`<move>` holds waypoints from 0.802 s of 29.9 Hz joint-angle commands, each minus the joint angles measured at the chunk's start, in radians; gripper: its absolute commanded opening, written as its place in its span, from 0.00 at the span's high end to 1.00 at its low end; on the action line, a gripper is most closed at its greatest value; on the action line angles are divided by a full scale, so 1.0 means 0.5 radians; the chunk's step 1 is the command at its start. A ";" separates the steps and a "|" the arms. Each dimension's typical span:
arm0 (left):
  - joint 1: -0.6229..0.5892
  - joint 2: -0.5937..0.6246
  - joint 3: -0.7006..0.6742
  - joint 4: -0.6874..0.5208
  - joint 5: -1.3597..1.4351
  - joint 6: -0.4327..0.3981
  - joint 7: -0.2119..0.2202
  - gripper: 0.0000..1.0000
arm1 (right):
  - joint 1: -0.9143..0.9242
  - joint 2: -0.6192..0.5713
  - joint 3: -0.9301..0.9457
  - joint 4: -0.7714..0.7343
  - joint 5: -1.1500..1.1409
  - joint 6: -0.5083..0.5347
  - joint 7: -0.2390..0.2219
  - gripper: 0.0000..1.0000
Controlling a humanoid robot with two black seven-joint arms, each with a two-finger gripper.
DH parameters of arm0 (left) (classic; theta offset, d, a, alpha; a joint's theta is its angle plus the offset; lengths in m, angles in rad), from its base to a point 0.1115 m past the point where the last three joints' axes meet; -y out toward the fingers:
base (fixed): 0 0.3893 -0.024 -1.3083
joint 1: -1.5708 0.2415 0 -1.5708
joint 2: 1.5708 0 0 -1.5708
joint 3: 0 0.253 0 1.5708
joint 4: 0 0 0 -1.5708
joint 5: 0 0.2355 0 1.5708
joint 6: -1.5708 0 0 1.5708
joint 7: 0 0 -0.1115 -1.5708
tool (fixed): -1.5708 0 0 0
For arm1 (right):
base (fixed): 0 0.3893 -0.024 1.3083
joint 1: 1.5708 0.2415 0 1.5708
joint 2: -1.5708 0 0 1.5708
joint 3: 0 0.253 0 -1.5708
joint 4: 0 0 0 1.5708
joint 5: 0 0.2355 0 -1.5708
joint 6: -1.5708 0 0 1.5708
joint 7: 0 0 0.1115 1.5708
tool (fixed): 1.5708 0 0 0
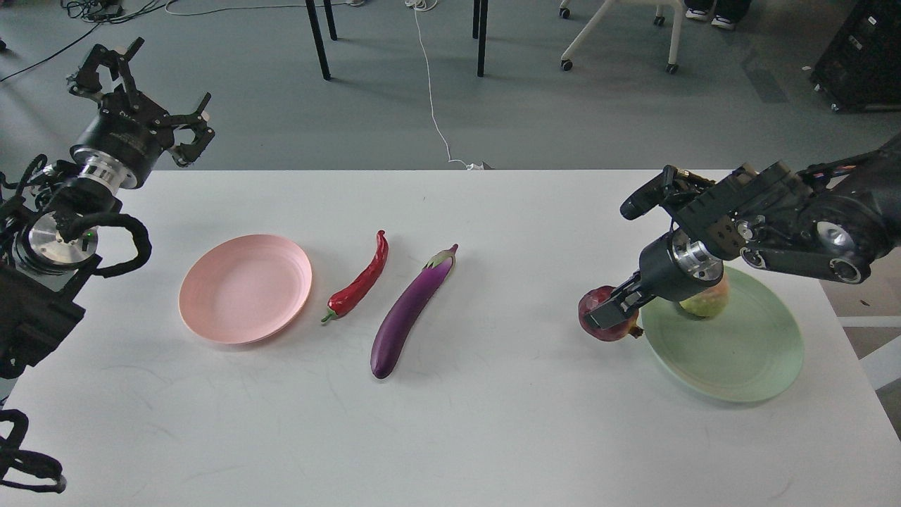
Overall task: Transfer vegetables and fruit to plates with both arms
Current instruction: 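Grasp the red fruit with the right gripper and lift it, then place the red fruit on the green plate beside the peach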
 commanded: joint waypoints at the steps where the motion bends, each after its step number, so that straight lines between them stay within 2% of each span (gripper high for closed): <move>1: 0.000 0.000 0.000 0.000 0.000 0.000 0.002 0.02 | 0.061 -0.178 -0.001 0.089 -0.071 0.000 -0.004 0.61; 4: 0.000 0.000 0.000 0.000 0.000 0.000 0.002 0.02 | 0.079 -0.331 -0.023 0.215 -0.206 0.003 -0.013 0.61; 7: 0.000 0.000 0.000 0.000 0.003 0.000 0.002 0.02 | 0.046 -0.442 -0.069 0.215 -0.390 0.003 -0.016 0.60; 12: 0.000 -0.009 0.003 -0.006 0.003 0.003 0.002 0.02 | -0.019 -0.537 -0.078 0.222 -0.421 0.003 -0.016 0.57; 15: 0.000 -0.012 0.003 -0.018 0.003 0.006 0.005 0.02 | -0.086 -0.540 -0.075 0.191 -0.421 -0.003 -0.032 0.42; 17: 0.000 -0.009 0.003 -0.021 0.003 0.009 0.005 0.02 | -0.117 -0.540 -0.072 0.166 -0.421 -0.015 -0.074 0.30; 20: 0.000 -0.003 0.003 -0.021 0.003 0.006 0.011 0.02 | -0.138 -0.544 -0.060 0.166 -0.421 -0.021 -0.130 0.23; 24: 0.000 0.000 0.003 -0.018 0.006 0.006 0.023 0.02 | -0.139 -0.550 -0.014 0.169 -0.415 -0.025 -0.145 0.09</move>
